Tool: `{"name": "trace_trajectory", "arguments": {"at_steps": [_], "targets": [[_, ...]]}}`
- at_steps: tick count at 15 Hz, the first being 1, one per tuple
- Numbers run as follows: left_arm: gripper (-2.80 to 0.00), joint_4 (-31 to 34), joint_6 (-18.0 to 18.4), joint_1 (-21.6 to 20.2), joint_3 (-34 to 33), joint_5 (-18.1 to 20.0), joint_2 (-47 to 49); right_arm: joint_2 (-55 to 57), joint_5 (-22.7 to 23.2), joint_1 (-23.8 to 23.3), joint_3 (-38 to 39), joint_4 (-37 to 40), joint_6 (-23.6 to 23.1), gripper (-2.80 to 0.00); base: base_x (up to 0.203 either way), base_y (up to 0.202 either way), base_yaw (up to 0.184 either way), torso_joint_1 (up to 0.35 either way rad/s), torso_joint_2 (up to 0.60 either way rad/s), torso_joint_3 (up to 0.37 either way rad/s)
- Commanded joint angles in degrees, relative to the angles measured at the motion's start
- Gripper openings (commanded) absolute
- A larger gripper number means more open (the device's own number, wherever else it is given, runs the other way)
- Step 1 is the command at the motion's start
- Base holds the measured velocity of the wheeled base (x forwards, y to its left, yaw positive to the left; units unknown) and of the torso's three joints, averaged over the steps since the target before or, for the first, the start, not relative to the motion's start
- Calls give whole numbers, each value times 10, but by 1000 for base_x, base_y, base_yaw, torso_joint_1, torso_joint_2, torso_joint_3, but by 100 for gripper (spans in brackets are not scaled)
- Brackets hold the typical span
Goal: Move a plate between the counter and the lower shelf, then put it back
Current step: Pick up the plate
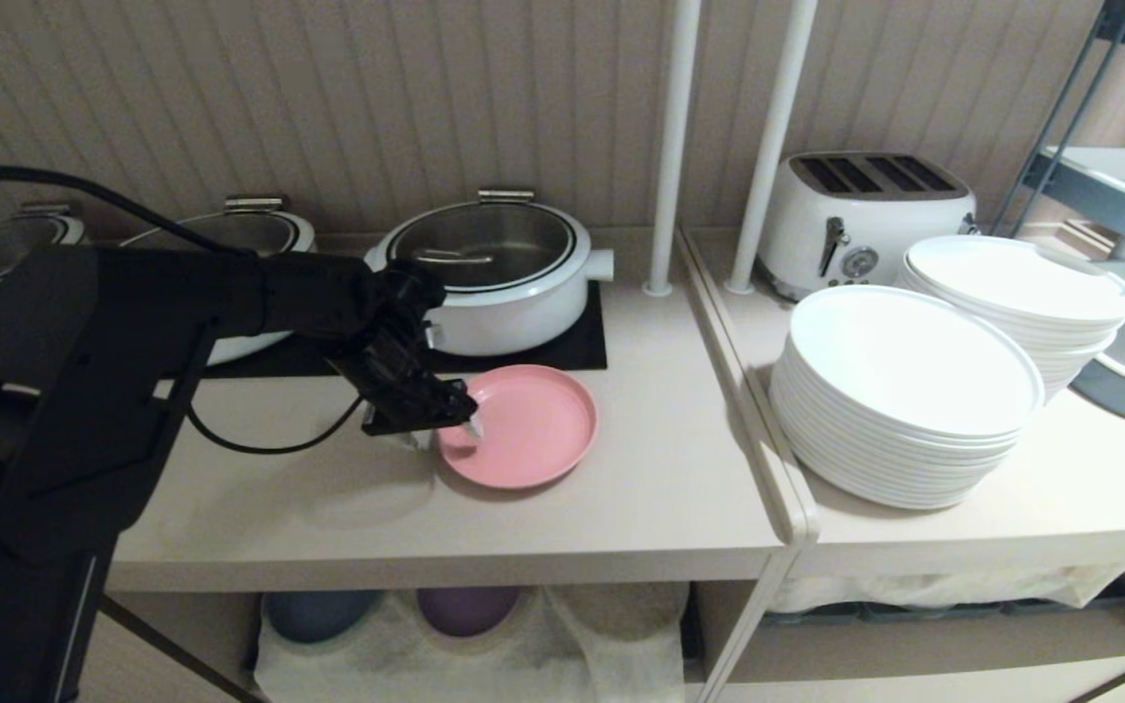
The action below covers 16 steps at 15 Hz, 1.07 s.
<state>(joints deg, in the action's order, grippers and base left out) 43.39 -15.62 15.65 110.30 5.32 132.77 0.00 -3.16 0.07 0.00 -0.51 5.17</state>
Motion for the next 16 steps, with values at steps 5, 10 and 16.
{"name": "trace_trajectory", "arguments": {"at_steps": [5,10,16], "targets": [[-280,3,-6,0,3,-15,4,0,0,0,0,0,0,-280,0,0,0,0,0,0],[-280,5,-6,1,26,-16,2,0,0,0,0,0,0,-280,0,0,0,0,0,0],[-280,8,-21,1,26,-15,-15,0,0,0,0,0,0,-280,0,0,0,0,0,0]]}}
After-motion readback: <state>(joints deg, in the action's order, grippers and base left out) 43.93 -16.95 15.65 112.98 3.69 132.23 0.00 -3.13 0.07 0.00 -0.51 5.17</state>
